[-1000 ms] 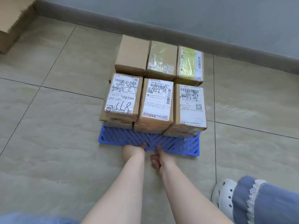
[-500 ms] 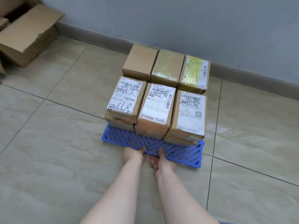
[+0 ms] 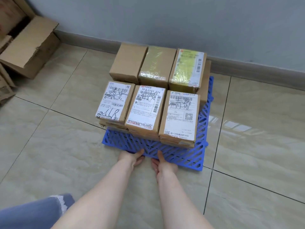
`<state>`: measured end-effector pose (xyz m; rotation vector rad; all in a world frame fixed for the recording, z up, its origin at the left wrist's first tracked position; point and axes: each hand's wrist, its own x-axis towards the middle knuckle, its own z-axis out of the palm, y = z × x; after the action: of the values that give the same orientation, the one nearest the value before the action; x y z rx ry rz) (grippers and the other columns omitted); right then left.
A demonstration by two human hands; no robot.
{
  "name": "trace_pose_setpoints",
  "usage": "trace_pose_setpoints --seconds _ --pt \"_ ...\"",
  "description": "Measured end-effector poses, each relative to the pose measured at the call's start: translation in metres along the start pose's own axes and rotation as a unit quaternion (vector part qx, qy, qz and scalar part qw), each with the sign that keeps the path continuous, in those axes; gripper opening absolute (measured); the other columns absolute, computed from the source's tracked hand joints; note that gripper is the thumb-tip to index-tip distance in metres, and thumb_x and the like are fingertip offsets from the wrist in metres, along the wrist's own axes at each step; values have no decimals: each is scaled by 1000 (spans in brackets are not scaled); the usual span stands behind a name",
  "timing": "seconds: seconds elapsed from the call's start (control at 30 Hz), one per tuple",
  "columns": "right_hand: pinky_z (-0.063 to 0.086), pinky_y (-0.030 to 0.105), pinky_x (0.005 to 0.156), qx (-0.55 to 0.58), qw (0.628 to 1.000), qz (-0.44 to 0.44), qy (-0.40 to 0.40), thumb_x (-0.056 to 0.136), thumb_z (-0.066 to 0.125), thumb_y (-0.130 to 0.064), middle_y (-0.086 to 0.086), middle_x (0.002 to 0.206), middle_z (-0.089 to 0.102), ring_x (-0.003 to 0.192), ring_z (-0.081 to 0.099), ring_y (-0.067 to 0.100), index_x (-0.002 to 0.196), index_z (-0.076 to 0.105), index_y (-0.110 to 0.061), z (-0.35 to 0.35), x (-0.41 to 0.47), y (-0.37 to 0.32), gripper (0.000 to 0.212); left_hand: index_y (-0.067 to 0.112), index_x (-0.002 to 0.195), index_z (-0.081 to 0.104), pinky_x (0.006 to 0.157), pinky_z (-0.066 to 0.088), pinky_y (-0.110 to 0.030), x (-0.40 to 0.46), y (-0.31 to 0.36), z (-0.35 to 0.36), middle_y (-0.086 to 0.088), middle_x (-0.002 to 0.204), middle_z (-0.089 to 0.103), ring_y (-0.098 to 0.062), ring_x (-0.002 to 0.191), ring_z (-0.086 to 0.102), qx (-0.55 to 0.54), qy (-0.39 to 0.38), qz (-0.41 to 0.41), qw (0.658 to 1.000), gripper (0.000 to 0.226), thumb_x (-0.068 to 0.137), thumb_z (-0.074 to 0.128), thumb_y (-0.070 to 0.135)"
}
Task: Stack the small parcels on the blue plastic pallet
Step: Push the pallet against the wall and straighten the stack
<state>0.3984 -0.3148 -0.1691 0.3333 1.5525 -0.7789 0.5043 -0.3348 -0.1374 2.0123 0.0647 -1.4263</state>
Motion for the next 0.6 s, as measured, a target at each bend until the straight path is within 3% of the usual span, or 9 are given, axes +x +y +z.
trace_pose_setpoints --seconds 0.13,0.23,0.37,0.47,0.6 --pt "56 44 80 -1 998 -66 18 84 75 -16 3 48 65 60 67 25 59 59 -4 7 -7 5 32 0 112 54 45 57 -26 14 1 -4 -16 102 64 -25 66 61 -24 -18 18 999 38 79 70 -11" --pt "57 42 75 29 996 -81 18 85 74 -13 8 56 66 59 66 24 67 60 -2 15 -5 1 25 0 104 55 43 56 -25 21 5 -1 -19 103 63 -29 72 63 -34 -25 23 999 33 78 71 -11" --pt "56 27 49 36 994 -102 9 85 73 -14 14 62 66 51 66 20 73 59 -1 24 1 -7 23 0 107 57 44 56 -24 25 15 10 -15 95 63 -34 85 63 -44 -51 31 997 31 81 70 -9" --pt "38 16 30 19 995 -97 6 87 72 -20 16 66 67 42 63 16 76 57 -4 28 5 -16 24 1 112 56 44 57 -27 27 20 16 -15 93 62 -34 88 62 -51 -61 35 996 34 82 68 -9" --pt "33 14 27 16 996 -86 5 89 70 -17 25 81 68 37 62 18 83 55 -1 34 2 -19 22 -3 119 56 73 56 -40 31 24 14 -24 114 63 -35 85 64 -51 -68 21 996 42 80 70 -9"
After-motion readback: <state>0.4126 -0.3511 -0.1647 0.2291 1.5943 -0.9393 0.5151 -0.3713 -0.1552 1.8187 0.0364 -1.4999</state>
